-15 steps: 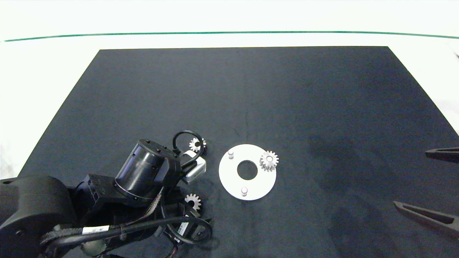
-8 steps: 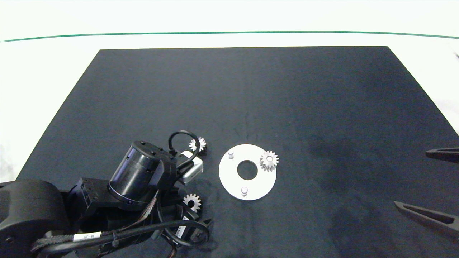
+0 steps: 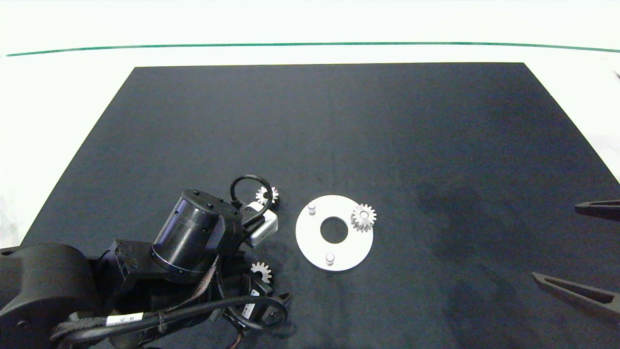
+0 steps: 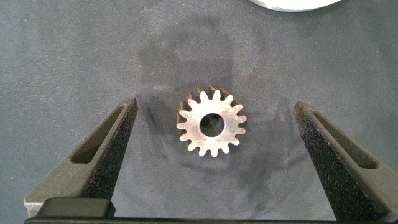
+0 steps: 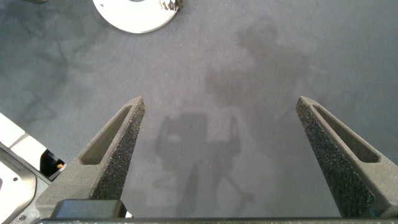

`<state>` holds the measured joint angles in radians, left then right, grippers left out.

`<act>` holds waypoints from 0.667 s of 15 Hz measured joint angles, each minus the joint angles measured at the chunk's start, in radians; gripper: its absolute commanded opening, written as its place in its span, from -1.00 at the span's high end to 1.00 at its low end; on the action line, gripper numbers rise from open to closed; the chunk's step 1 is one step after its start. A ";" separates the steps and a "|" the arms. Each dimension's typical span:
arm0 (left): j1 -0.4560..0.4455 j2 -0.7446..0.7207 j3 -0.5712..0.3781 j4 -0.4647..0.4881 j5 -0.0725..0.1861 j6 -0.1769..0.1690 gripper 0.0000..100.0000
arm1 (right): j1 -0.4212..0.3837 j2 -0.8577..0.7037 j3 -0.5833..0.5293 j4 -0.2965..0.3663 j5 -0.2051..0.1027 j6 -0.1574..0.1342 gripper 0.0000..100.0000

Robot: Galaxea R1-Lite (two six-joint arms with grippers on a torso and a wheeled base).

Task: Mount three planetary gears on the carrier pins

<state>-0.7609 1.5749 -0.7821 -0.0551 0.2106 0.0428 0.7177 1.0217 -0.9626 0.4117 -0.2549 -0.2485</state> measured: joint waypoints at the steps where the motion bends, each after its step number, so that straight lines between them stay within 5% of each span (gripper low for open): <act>1: 0.000 0.000 0.001 0.000 -0.001 0.000 -0.99 | 0.000 0.000 0.002 0.000 0.000 0.000 -1.00; 10: 0.000 0.008 0.005 -0.028 -0.001 0.000 -0.63 | 0.000 -0.001 0.005 0.000 0.000 -0.001 -1.00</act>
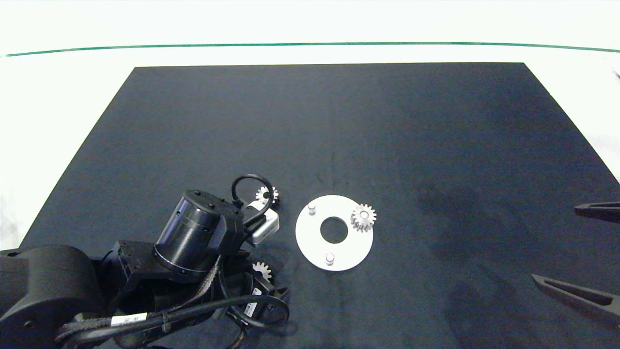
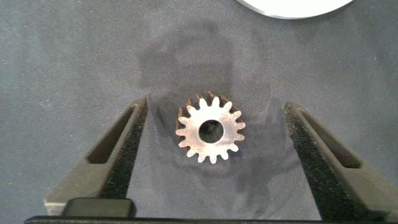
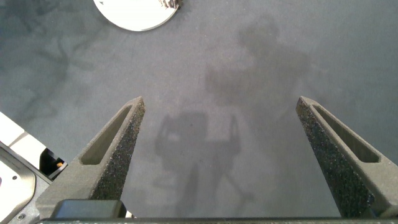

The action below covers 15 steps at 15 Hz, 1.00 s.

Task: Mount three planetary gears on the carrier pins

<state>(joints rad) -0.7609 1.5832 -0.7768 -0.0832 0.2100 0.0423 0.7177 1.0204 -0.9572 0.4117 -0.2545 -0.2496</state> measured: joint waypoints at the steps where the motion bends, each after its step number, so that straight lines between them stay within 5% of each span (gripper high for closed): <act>1: 0.000 0.002 0.001 0.000 0.000 0.000 -0.60 | 0.000 0.000 0.000 0.000 0.000 0.000 -1.00; 15: 0.002 0.007 0.060 -0.059 0.002 -0.001 -0.03 | 0.000 -0.002 0.000 0.000 0.000 -0.003 -1.00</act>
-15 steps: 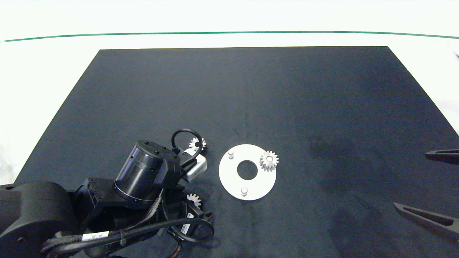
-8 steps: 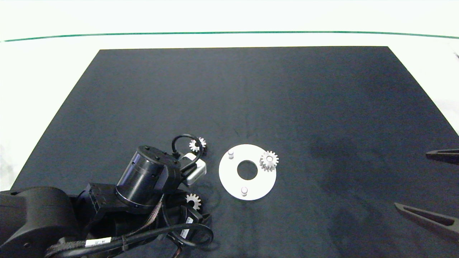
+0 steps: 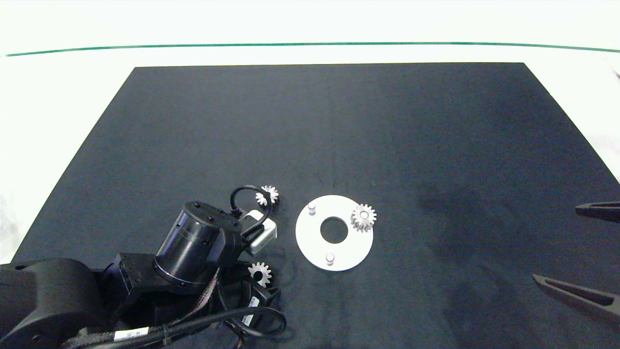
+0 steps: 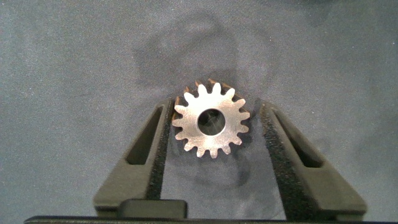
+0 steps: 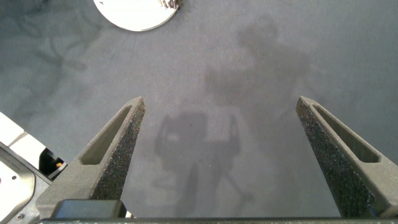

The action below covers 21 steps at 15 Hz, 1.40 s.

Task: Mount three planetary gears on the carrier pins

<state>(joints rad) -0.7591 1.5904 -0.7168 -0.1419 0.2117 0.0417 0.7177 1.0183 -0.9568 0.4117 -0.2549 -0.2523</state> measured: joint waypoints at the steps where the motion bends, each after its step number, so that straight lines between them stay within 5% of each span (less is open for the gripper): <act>1: 0.000 0.000 0.000 0.000 0.000 0.001 0.00 | 0.000 0.000 0.001 0.000 0.000 -0.003 -1.00; 21: -0.003 -0.008 -0.005 0.000 0.000 0.002 0.81 | 0.000 0.000 0.007 0.000 0.000 -0.005 -1.00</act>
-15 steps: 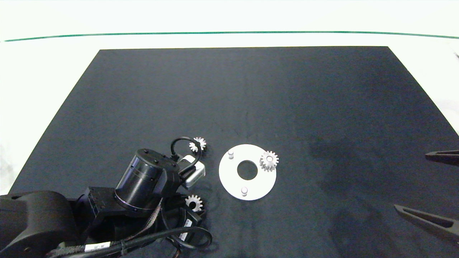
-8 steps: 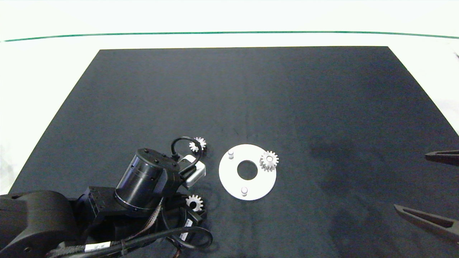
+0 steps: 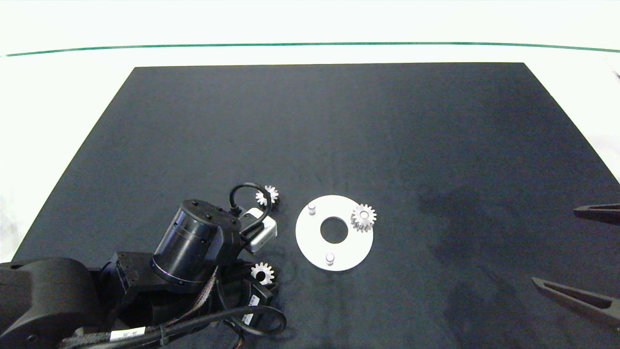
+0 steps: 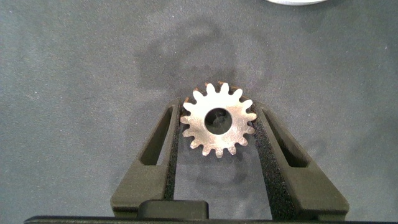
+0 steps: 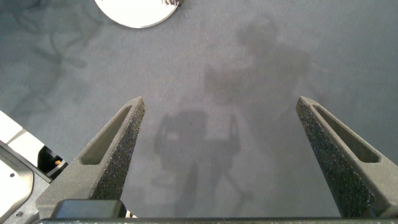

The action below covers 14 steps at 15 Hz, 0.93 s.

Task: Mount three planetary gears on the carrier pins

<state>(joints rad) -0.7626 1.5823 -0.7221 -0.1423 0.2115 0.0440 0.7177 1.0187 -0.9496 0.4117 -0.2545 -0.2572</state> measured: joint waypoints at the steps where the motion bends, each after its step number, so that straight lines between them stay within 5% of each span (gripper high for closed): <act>1: 0.000 -0.002 0.000 0.000 0.000 0.000 0.84 | 0.000 0.000 0.000 0.000 0.000 0.000 -1.00; 5: -0.002 -0.017 -0.004 -0.005 -0.001 0.005 1.00 | 0.000 -0.005 0.000 -0.001 0.000 -0.003 -1.00; 10: -0.021 -0.029 -0.031 -0.041 -0.003 0.057 1.00 | 0.000 -0.009 -0.001 -0.033 -0.005 -0.003 -1.00; 14: -0.047 -0.029 -0.047 -0.042 -0.003 0.063 1.00 | 0.000 -0.005 0.000 -0.033 -0.005 -0.003 -1.00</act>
<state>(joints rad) -0.8091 1.5534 -0.7696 -0.1843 0.2083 0.1066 0.7177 1.0136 -0.9496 0.3785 -0.2596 -0.2606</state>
